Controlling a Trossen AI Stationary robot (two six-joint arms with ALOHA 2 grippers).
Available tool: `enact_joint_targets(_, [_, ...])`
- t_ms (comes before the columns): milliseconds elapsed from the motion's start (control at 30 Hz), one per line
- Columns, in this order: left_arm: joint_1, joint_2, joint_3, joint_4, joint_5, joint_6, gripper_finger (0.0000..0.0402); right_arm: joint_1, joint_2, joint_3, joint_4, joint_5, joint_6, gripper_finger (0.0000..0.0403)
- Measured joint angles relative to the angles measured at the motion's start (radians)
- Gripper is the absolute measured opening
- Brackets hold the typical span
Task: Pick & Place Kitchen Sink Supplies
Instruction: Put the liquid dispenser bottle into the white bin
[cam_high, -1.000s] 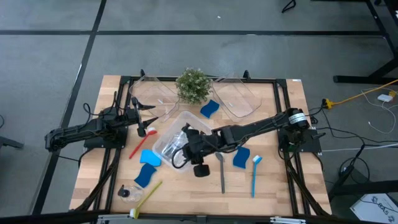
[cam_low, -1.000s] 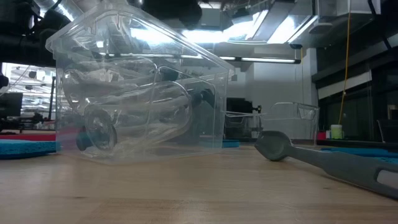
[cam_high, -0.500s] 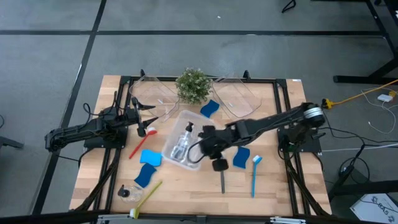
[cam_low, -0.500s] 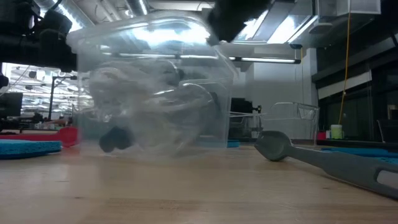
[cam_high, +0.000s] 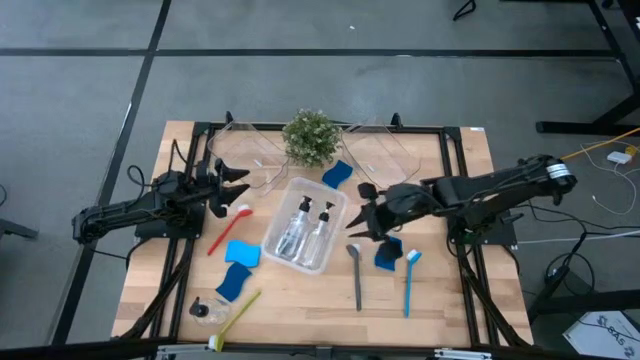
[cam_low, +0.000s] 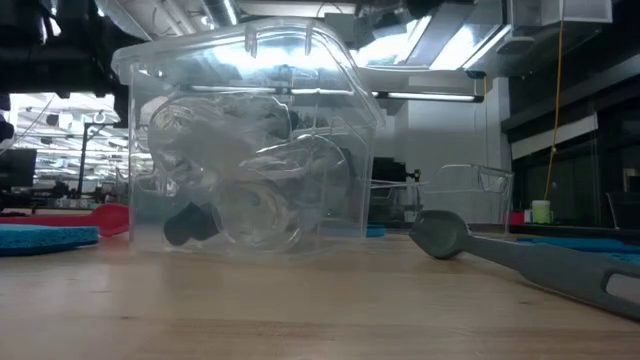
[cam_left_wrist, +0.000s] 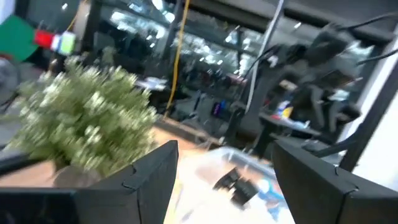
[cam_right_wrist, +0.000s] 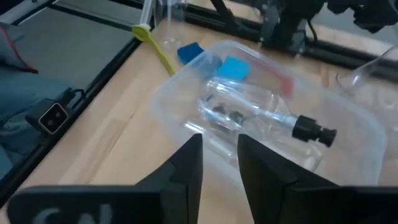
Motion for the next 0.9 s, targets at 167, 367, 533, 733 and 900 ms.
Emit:
enact_joint_targets(167, [0.0,0.003,0.046,0.0,0.068,0.022,0.0251,-0.001,-0.046,-0.012,0.002,0.086,-0.017,0.01])
enact_joint_targets(367, [-0.048,0.116,0.234,-0.296,0.146,0.063,0.0251,-0.001,-0.048,-0.013,0.011,0.21,-0.014,0.01])
enact_joint_targets(533, [-0.163,0.314,0.398,-0.455,0.146,0.075,0.0251,-0.001,-0.032,-0.013,0.026,0.217,-0.011,0.01])
enact_joint_targets(733, [-0.337,0.534,0.641,-0.578,0.154,0.046,0.0251,-0.001,-0.002,-0.012,0.032,0.217,0.019,0.01])
enact_joint_targets(900, [-0.508,0.687,0.823,-0.799,0.051,-0.052,0.0251,-0.001,0.026,-0.012,0.022,0.217,0.038,0.01])
